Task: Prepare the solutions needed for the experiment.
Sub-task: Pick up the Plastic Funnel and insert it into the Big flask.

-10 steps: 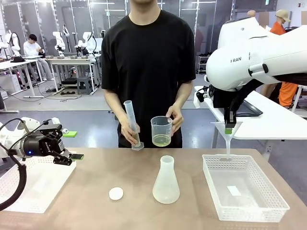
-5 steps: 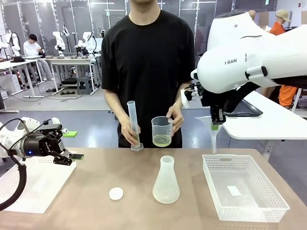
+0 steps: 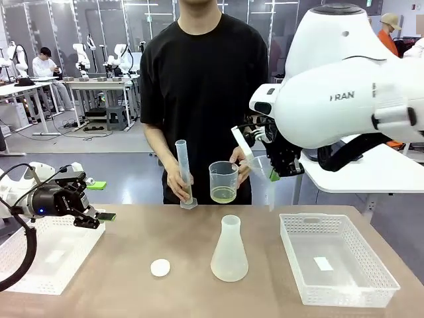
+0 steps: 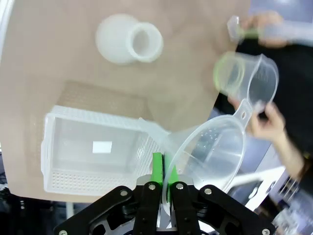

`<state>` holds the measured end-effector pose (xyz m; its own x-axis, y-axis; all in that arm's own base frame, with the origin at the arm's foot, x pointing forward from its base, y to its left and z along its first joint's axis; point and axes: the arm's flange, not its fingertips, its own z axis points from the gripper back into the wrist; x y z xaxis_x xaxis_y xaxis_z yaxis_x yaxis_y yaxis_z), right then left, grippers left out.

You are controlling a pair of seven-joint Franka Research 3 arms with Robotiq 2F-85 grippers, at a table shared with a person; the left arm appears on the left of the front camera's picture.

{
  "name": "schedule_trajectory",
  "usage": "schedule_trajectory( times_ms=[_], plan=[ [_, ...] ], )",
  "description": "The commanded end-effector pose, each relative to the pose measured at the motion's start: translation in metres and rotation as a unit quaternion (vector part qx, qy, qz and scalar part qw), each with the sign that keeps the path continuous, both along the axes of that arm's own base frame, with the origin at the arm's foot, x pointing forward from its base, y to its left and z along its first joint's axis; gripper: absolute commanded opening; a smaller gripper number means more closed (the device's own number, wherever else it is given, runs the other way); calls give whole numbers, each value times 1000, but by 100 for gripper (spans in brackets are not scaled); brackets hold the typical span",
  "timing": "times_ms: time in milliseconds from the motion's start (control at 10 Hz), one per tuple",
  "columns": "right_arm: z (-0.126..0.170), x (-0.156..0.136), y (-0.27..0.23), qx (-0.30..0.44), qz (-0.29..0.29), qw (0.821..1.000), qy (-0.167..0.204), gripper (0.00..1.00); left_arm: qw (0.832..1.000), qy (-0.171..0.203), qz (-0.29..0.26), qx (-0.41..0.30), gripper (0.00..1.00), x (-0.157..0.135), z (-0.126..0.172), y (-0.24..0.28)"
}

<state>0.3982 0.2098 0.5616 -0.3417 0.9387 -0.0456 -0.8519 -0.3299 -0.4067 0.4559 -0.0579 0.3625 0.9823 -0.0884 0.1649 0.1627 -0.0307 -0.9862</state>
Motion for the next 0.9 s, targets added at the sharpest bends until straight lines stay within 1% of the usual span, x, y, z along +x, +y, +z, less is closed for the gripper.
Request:
schedule_trajectory(
  times_ms=[0,100,200,300,600,800],
  plan=[
    [-6,-10,-4,29,81,996,2,4,1000,-2,3,-8,100,1,3,-1],
    [-7,-15,3,42,112,993,-12,4,1000,-2,3,-8,100,1,3,-1],
    [-6,-16,9,50,125,990,-33,4,1000,-2,3,-8,100,1,3,-1],
    [-4,-17,15,55,136,988,-38,4,1000,-2,3,-8,100,1,3,-1],
    [-6,-21,29,53,158,986,-28,4,1000,-2,3,-8,100,1,3,-1],
    [-5,-20,32,53,150,987,-30,4,1000,-2,3,-8,100,1,3,-1]
  ],
)
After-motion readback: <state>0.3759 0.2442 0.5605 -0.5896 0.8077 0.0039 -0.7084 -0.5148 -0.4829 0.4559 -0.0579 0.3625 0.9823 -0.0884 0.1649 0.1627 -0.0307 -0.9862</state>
